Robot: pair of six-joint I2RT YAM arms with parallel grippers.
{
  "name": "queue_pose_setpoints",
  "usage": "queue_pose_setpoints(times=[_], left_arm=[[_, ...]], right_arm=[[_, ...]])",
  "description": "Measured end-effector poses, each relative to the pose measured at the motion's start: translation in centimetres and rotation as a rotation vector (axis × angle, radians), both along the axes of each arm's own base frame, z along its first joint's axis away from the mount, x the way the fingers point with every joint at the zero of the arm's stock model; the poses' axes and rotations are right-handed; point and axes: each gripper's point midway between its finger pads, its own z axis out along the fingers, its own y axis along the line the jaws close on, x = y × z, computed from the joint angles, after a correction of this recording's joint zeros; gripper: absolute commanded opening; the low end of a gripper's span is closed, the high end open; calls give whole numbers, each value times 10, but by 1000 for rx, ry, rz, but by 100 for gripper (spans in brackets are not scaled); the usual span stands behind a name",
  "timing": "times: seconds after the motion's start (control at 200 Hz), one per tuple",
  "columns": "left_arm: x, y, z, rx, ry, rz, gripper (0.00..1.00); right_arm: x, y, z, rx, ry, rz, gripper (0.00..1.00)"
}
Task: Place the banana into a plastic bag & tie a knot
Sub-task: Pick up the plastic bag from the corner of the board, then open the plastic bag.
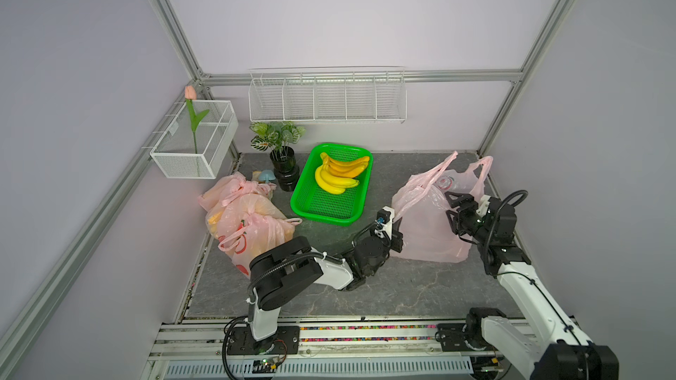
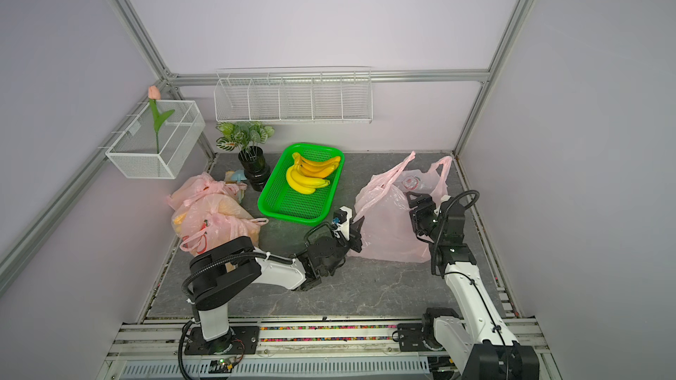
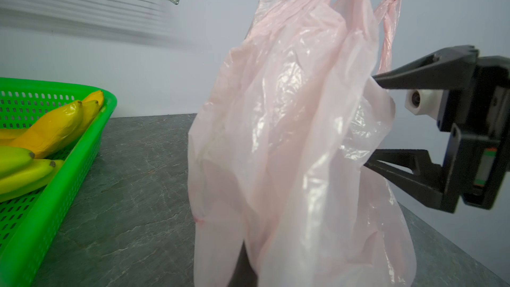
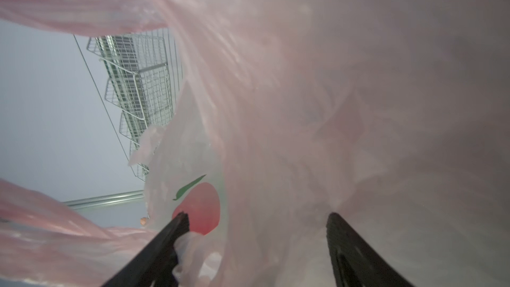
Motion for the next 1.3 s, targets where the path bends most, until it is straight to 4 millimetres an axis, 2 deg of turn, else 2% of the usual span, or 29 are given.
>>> queue_pose_setpoints(times=[0.145,0.2,0.255,0.31,0.41,0.475,0.55,0.615,0.665,0.75,0.82,0.85,0.92,0.99,1.085,1.204,1.299], left_arm=[[1,1,-2,-1,-1,7,0],[1,1,-4,1,0,7,13],[1,0,-6,4,6,5,32],[0,-1,-9,2,20,-3,46],[-4,-4,-15,14,53,-32,61],[-9,-5,-16,32,79,-65,64],[-12,5,-8,40,111,-85,65],[-10,20,6,23,143,-88,65],[-1,38,22,1,170,-67,66],[15,72,55,-30,167,-4,70],[17,92,80,-32,151,28,75],[18,97,88,-30,146,33,78],[23,107,105,-24,140,32,78],[36,112,112,-5,154,46,77],[47,109,100,41,185,43,71],[44,86,54,119,281,-51,71],[34,65,18,156,362,-151,78]], right_arm=[[9,0,-13,-18,29,11,26],[15,1,-15,-46,35,25,16],[23,0,-11,-83,37,43,7],[36,-1,-2,-138,38,56,7],[61,-9,28,-292,-4,78,7],[79,-13,50,-405,-47,102,7],[99,-13,69,-528,-71,164,7],[111,-6,76,-628,-71,236,7],[115,2,74,-711,-61,298,7],[105,16,55,-805,-15,406,7],[90,26,33,-861,48,500,7],[83,29,25,-880,73,533,7],[69,33,9,-927,127,602,7],[57,37,1,-958,155,654,7],[41,47,-2,-963,146,710,7],[22,61,5,-946,100,763,7],[9,72,6,-929,69,803,7]])
